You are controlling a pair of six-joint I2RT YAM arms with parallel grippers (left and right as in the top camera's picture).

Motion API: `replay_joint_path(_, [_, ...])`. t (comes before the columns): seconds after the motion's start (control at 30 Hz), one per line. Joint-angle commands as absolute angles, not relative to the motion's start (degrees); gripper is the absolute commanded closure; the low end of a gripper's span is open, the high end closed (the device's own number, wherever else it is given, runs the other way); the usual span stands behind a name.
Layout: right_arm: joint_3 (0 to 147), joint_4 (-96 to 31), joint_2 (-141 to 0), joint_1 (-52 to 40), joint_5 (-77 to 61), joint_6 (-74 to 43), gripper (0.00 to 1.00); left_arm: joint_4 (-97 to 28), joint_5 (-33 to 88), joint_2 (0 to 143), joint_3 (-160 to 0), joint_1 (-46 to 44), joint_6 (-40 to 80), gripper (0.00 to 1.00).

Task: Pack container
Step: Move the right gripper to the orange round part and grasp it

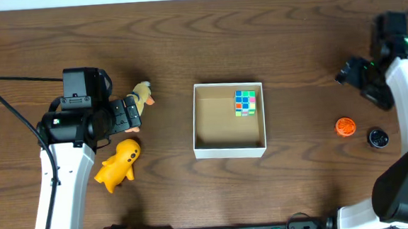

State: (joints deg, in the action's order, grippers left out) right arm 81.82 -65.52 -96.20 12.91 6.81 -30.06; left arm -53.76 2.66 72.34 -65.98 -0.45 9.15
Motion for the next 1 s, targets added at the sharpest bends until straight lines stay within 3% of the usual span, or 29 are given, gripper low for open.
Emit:
replay_joint_path(0.0, [75.7,-62.5,-96.7,15.6,3.1,-29.4,0.05,-53.9,2.6,72.6,-67.0,-0.6,8.6,0.02])
replay_joint_path(0.77, [52.8,-37.5,-96.7,16.1,3.2,-25.6,0.06,-53.9,2.6,72.6,-67.0,-0.6,8.6,0.02])
replay_joint_path(0.97, [50.8,-35.4,-96.7,16.1,3.2,-25.3,0.12,-53.9,2.6,72.6,-67.0,-0.6,8.6,0.02])
